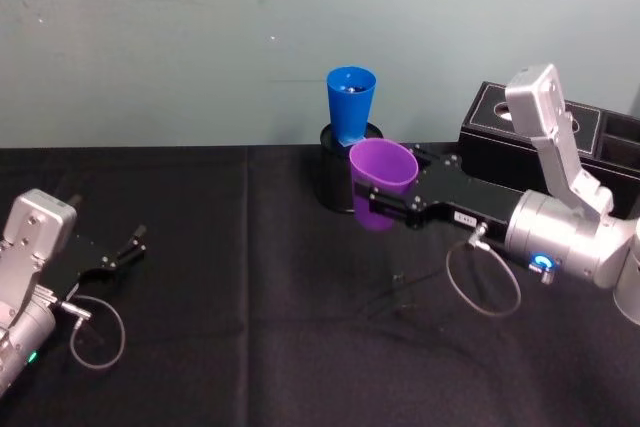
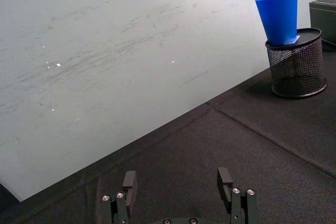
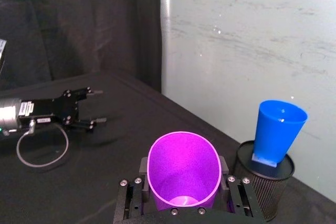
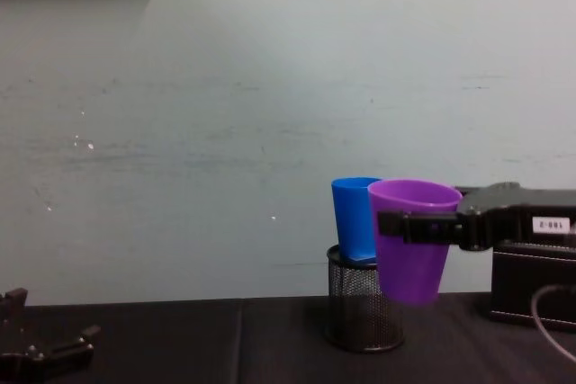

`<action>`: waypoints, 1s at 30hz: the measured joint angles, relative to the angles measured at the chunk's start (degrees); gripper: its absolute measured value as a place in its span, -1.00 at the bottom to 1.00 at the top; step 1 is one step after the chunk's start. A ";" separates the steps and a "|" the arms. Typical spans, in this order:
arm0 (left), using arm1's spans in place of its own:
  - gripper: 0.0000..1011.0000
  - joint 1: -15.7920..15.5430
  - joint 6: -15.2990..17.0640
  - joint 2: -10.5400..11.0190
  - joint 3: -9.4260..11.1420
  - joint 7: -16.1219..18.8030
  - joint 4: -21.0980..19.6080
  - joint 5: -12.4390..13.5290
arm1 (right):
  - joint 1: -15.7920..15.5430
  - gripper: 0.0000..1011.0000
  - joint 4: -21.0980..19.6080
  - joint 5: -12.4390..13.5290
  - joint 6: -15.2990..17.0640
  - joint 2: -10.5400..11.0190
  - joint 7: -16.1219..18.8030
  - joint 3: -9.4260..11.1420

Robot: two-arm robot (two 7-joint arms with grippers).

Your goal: Pick up one cup with a gripper and tap it against the other cup.

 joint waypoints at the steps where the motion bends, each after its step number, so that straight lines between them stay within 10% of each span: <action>1: 0.98 0.00 0.00 0.00 0.00 0.00 0.00 0.00 | -0.16 0.42 -0.04 0.01 -0.09 0.06 0.01 -0.08; 30: 0.98 0.00 0.00 0.00 0.00 0.00 0.00 0.00 | -2.40 0.42 -1.14 0.05 1.07 0.49 -0.81 -1.12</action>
